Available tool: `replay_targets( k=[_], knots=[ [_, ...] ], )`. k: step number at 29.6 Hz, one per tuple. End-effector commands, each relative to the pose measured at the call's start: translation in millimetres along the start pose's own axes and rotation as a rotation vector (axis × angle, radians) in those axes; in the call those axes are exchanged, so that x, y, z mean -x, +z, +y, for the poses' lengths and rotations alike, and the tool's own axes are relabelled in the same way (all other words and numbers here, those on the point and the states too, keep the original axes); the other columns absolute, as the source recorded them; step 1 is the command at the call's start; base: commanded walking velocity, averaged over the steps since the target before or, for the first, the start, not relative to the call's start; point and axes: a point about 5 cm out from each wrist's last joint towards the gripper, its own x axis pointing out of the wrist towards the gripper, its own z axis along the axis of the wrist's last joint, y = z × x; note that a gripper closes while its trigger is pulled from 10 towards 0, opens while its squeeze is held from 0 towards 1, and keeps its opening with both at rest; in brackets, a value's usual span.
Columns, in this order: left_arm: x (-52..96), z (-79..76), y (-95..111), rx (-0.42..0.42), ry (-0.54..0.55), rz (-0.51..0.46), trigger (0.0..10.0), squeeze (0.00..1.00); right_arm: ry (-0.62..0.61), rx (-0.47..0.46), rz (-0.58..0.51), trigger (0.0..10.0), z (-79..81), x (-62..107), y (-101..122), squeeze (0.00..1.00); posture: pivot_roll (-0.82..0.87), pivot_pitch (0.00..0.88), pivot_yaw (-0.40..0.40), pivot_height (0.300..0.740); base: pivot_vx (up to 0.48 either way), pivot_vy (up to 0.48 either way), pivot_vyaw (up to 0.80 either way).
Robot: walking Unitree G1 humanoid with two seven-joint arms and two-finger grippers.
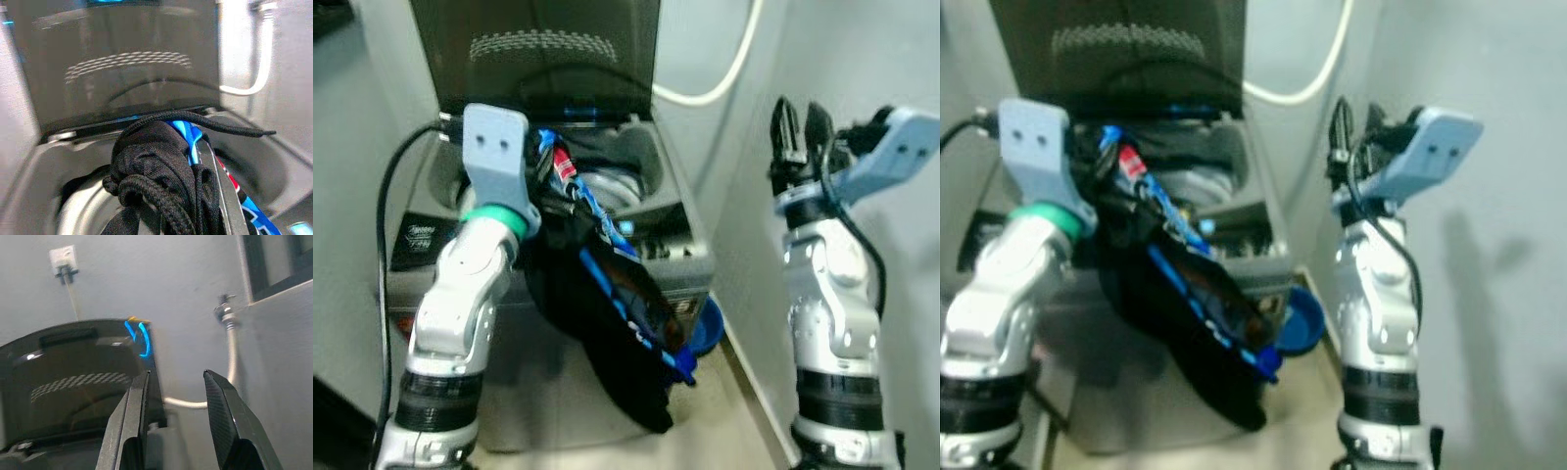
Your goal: Clothes washing
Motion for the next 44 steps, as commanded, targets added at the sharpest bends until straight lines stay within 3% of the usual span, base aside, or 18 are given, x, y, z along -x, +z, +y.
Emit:
replay_targets(
  k=[1,10,20,27,39,41,42,43,44],
  knots=[
    [-0.9,1.0,4,-0.002,0.01,-0.015,10.0,0.0,-0.003,0.008,-0.004,10.0,-0.9,0.6,1,0.0,-0.04,0.022,0.035,0.74,0.0,0.0,0.0],
    [-6.4,-1.1,5,-0.038,0.018,-0.043,10.0,0.0,0.02,0.024,0.01,10.0,2.1,2.0,-3,0.0,-0.04,0.025,0.037,0.74,0.284,0.0,0.0],
    [-6.3,-1.8,5,-0.037,0.016,-0.042,10.0,0.0,0.011,0.03,0.017,10.0,0.6,3.7,-5,0.0,-0.04,0.025,0.037,0.74,0.459,0.0,-0.76],
    [-7.1,-2.0,5,-0.044,0.021,-0.047,10.0,0.0,0.016,0.039,0.014,10.0,0.9,3.6,-6,0.0,-0.04,0.026,0.036,0.74,0.453,0.0,0.0],
    [-6.5,-4.1,7,-0.052,0.023,-0.062,10.0,0.0,0.016,0.044,0.024,10.0,0.1,4.3,-9,0.0,-0.04,0.025,0.035,0.74,0.0,0.0,0.0],
    [-8.4,3.1,25,-0.137,0.07,-0.193,10.0,0.0,0.02,0.04,0.021,10.0,0.8,4.0,-8,0.0,-0.04,0.025,0.035,0.74,0.0,0.0,0.0],
    [-12.3,18.0,44,-0.33,0.177,-0.326,10.0,0.0,0.045,0.026,0.01,10.0,3.8,3.2,-7,0.0,-0.04,0.022,0.033,0.74,0.0,0.0,0.0],
    [-12.3,18.0,44,-0.33,0.177,-0.326,10.0,0.0,0.045,0.026,0.01,10.0,3.8,3.2,-7,0.0,-0.04,0.022,0.033,0.74,0.0,0.0,0.0],
    [-13.9,23.5,50,-0.415,0.215,-0.365,10.0,0.0,0.059,0.019,0.005,10.0,5.3,2.8,-6,0.0,-0.04,0.022,0.033,0.74,0.0,0.0,0.0]
  ],
)
